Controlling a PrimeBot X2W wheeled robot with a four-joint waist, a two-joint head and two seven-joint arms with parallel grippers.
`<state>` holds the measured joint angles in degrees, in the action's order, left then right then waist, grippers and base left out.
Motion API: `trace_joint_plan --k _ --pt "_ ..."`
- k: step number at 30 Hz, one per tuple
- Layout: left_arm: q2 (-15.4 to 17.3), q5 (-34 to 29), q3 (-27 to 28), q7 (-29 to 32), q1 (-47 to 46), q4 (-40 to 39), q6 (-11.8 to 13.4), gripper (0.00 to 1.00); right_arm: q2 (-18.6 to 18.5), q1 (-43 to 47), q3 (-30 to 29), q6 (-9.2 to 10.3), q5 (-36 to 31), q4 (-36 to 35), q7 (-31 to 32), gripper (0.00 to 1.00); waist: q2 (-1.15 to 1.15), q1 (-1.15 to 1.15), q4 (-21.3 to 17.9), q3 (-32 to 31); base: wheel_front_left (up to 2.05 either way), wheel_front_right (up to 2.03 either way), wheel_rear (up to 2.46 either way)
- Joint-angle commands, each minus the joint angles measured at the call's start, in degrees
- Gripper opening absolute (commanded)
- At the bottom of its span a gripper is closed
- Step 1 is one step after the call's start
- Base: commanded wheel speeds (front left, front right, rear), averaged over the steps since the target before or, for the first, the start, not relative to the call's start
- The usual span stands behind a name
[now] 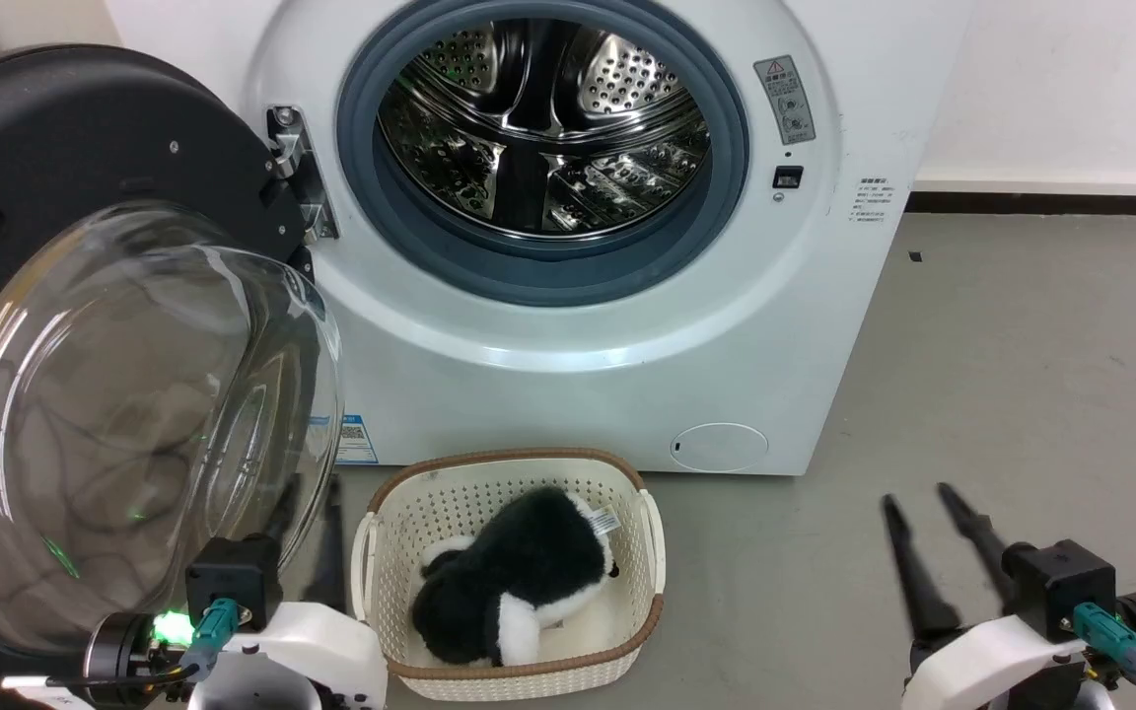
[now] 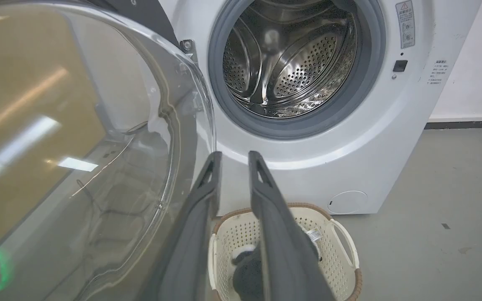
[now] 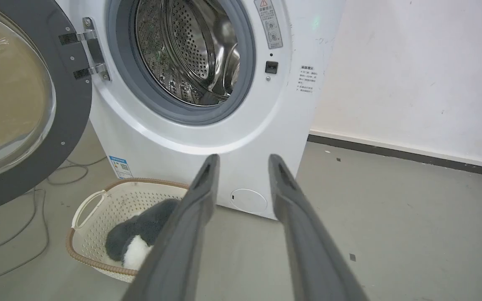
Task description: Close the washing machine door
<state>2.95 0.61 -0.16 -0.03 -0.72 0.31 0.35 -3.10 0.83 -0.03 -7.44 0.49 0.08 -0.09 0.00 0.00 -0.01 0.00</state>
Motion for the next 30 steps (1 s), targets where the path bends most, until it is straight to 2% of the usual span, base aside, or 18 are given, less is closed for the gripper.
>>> trace_joint_plan --k 1,9,10,11,12,22,30 --pt "0.00 0.09 -0.10 -0.27 -0.02 0.04 0.28 1.00 0.00 0.01 -0.22 0.00 0.26 0.05 -0.27 1.00 0.00 0.00 0.00 0.02 0.00 0.00 0.00" --pt "-0.01 0.33 -0.75 -1.23 -0.17 0.19 1.54 1.00 0.02 0.05 -1.03 0.00 1.58 -0.01 -1.23 1.00 0.00 0.00 0.02 0.14 0.00 0.00 0.00" --pt "-0.01 0.31 -0.84 -1.35 -0.19 0.24 1.69 0.93 0.02 0.06 -1.13 0.00 1.74 -0.02 -1.35 1.00 0.00 0.00 0.04 0.16 0.00 0.00 0.00" --pt "-0.01 0.26 -0.93 -1.47 -0.23 0.27 1.84 0.19 0.02 0.07 -1.23 0.00 1.89 -0.02 -1.46 1.00 0.00 0.00 0.06 0.18 0.00 0.00 0.00" --pt "-0.01 0.22 -1.02 -1.59 -0.27 0.30 1.97 0.00 0.02 0.07 -1.34 0.00 2.05 -0.02 -1.58 1.00 0.00 0.00 0.09 0.19 0.00 0.00 0.00" --pt "0.25 0.14 -1.76 -2.79 -1.43 -1.35 3.01 0.00 0.04 0.11 -2.39 -0.01 3.64 -0.04 -2.77 1.00 0.00 0.00 0.85 0.31 0.00 0.00 0.00" --pt "0.56 1.03 -1.17 -3.62 -3.54 -5.31 2.88 0.00 0.06 0.19 -3.32 -0.01 4.79 0.05 -3.61 1.00 0.00 0.00 2.13 0.44 0.00 0.00 0.00"
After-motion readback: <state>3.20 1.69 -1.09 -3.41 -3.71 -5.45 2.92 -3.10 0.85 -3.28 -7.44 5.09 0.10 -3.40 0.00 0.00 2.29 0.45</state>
